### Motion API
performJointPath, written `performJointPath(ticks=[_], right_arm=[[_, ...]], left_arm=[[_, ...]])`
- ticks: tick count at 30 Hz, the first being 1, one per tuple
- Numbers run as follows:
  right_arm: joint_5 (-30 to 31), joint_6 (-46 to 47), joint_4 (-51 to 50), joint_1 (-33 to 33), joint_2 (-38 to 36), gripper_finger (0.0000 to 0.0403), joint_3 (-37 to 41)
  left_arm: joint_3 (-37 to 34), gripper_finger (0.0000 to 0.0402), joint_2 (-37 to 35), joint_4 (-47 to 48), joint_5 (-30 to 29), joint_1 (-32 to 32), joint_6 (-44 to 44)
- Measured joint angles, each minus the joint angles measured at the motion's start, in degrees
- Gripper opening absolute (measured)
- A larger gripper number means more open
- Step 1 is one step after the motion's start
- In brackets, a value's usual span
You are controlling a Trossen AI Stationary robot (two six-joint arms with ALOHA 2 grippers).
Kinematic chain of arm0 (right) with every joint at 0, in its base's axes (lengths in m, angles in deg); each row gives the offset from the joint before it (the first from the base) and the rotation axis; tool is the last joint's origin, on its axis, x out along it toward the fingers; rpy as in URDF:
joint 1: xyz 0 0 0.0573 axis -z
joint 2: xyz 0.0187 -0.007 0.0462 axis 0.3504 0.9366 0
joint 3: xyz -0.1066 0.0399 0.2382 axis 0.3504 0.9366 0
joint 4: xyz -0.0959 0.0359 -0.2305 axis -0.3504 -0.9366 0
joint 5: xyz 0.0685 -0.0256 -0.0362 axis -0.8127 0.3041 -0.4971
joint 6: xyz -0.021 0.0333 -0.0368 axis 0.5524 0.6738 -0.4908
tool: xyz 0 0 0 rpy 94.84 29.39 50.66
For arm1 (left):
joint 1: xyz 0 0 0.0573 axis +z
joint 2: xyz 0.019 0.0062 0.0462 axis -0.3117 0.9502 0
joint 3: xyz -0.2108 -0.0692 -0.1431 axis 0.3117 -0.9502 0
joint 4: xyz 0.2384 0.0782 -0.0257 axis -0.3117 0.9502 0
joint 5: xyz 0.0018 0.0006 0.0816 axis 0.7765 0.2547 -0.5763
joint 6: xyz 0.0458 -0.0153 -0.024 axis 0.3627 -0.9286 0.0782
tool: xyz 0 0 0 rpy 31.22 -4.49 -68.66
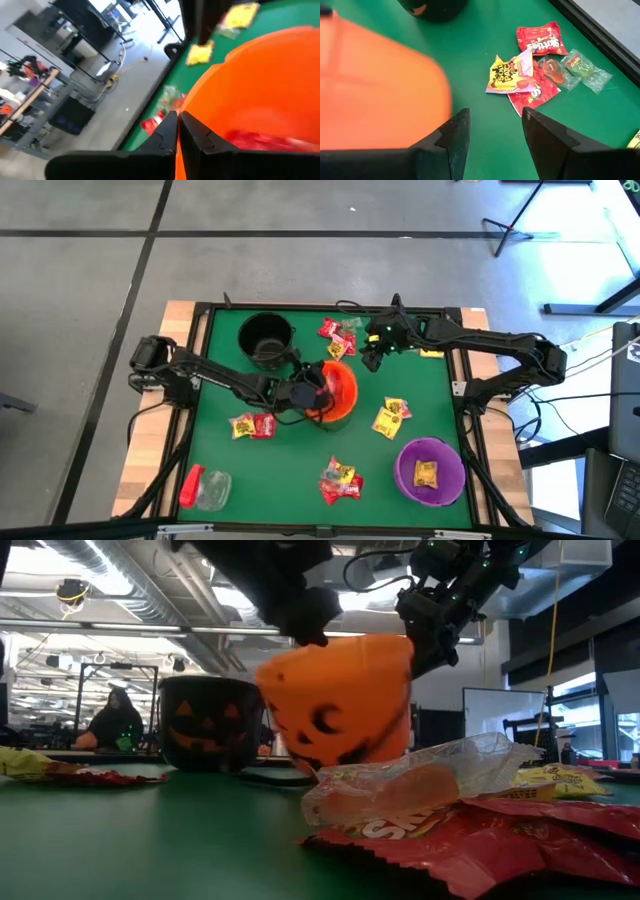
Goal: Sort candy
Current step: Pour the candies from the orange bin on the table
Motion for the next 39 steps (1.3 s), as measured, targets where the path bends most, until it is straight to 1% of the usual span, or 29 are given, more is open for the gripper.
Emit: performJointPath(ticks=[4,7,12,15,19,24,30,34,39], right_arm=[[-1.99,0.06,-0.01,0.0,-0.07,0.0177,0.0],[-2.94,0.02,0.14,-0.32,-0.63,0.0177,0.02],[-2.33,0.0,0.15,-0.42,-1.09,0.0177,0.02],[-2.07,0.0,0.07,-0.45,-1.09,0.0177,0.02],[-1.74,-0.21,0.67,-2.55,-1.38,0.0177,0.02],[-0.91,-1.2,1.18,-6.64,-4.49,0.0177,0.02],[-0.64,-0.09,4.87,-14.93,-8.07,0.0177,-0.07],[-0.45,-0.1,8.02,-21.19,-6.66,0.0177,0.04],[5.89,-0.02,7.15,-26.7,-1.38,0.0177,0.17]], left_arm=[[1.13,0.0,-0.69,-1.65,-0.17,0.86,3.85],[1.59,0.0,-0.67,-2.01,-2.55,0.82,6.83],[1.7,0.0,-0.55,-2.59,-4.2,0.55,6.8],[1.7,0.0,0.7,-2.45,-5.45,0.18,6.73],[1.7,0.0,2.63,-2.41,-5.86,-0.04,6.91],[1.7,0.0,2.9,-3.43,-6.26,0.94,8.53],[1.7,0.0,2.9,-5.28,-5.74,1.99,10.64],[1.7,0.0,2.9,-7.37,-5.59,2.46,11.11],[1.7,0.0,2.9,-8.18,-4.95,2.48,11.19]])
